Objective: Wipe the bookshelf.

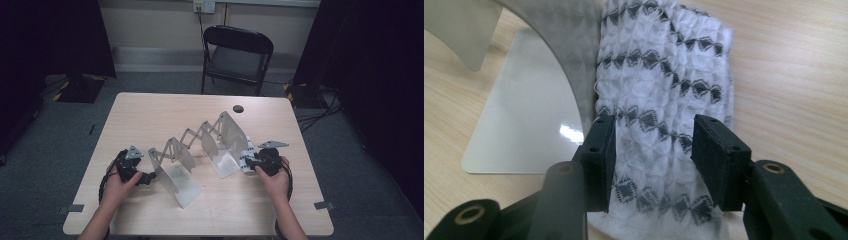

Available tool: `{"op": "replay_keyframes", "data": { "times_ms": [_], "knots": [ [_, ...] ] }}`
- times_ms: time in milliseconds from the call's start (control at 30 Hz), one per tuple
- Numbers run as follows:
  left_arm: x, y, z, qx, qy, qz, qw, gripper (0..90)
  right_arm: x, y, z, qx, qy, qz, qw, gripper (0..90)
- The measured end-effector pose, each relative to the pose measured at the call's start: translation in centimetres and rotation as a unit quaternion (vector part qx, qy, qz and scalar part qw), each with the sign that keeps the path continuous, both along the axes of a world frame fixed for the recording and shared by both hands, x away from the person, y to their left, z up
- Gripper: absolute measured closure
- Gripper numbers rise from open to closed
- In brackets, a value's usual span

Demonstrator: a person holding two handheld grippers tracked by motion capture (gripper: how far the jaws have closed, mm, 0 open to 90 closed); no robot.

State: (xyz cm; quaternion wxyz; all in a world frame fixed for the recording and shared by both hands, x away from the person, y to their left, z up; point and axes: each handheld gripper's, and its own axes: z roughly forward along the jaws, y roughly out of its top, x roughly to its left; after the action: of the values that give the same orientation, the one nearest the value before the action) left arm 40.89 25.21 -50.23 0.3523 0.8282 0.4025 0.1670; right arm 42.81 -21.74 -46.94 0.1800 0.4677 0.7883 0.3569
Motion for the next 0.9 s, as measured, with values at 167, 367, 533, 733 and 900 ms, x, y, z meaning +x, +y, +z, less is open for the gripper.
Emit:
{"op": "replay_keyframes", "data": {
  "times_ms": [167,367,533,733,900],
  "knots": [
    [0.0,0.0,0.0,0.000,0.000,0.000,1.0000,0.1,0.5,0.1,-0.2,0.002,0.002,0.000,1.0000,50.0],
    [0.0,0.0,0.0,0.001,0.000,0.000,1.0000,0.0,1.3,0.9,-1.5,-0.004,0.012,0.005,0.9999,49.6],
    [0.0,0.0,0.0,0.000,0.000,0.001,1.0000,0.1,1.4,0.9,-2.0,0.019,0.015,-0.001,0.9997,60.9],
    [0.0,0.0,0.0,0.001,0.000,0.000,1.0000,0.1,1.5,1.1,-1.9,0.025,0.026,0.004,0.9993,76.0],
    [0.0,0.0,0.0,0.000,0.000,-0.001,1.0000,0.1,1.5,1.2,-1.7,0.027,0.027,0.004,0.9993,78.5]
  ]
}}
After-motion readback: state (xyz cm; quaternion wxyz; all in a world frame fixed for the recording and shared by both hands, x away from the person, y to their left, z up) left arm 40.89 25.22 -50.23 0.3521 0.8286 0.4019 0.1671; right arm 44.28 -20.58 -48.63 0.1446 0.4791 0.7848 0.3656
